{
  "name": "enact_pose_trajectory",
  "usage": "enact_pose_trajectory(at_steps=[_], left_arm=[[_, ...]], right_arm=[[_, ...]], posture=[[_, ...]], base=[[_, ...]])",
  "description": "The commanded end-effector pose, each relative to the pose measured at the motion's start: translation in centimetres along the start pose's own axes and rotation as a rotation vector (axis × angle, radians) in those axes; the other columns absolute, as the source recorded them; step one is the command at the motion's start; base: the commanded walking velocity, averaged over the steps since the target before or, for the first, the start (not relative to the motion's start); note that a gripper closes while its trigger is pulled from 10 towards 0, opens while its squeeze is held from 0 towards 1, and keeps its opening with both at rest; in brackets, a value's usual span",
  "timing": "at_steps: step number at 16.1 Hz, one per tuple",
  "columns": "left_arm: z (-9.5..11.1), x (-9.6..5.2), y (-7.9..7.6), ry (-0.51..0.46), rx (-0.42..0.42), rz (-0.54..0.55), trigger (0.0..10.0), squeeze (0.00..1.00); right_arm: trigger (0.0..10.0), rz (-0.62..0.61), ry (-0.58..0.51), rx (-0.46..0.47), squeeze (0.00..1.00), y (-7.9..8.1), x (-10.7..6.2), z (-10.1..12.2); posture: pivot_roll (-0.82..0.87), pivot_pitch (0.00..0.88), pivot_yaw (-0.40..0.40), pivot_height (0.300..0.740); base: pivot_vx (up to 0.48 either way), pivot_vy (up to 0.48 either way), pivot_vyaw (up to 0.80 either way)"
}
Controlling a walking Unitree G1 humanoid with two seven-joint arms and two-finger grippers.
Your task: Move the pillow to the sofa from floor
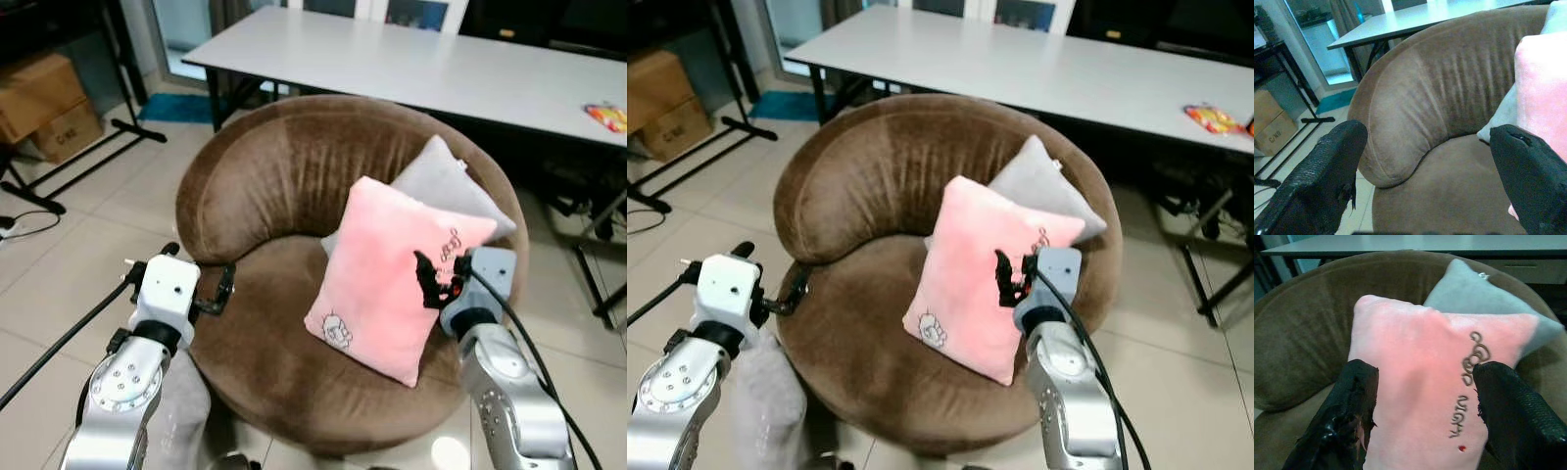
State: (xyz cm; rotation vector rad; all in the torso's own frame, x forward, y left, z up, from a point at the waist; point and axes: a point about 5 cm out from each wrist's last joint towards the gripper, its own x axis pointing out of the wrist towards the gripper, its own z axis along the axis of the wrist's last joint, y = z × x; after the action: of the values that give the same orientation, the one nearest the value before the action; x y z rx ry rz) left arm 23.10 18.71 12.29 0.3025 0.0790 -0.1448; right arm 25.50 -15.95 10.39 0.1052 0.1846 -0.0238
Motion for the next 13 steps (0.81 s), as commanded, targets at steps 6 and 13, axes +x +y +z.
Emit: enact_pose_trajectory(at_steps=[6,13], left_arm=[[-0.09,0.14,0.28,-0.008,0.005,0.025,10.0,0.00],[-0.54,-0.51,0.67,0.009,-0.025,0.075,10.0,0.00]], right_arm=[[10.0,0.014,0.012,-0.036,0.32,0.18,-0.13,0.20],[10.0,0.125,0.056,-0.018,0.46,0.63,-0.67,-0.35]], posture=[[-0.03,0.000,-0.027,0.740],[-0.03,0.000,-0.041,0.740]], base=[[-0.210,0.000,0.00],[0.000,0.000,0.57]])
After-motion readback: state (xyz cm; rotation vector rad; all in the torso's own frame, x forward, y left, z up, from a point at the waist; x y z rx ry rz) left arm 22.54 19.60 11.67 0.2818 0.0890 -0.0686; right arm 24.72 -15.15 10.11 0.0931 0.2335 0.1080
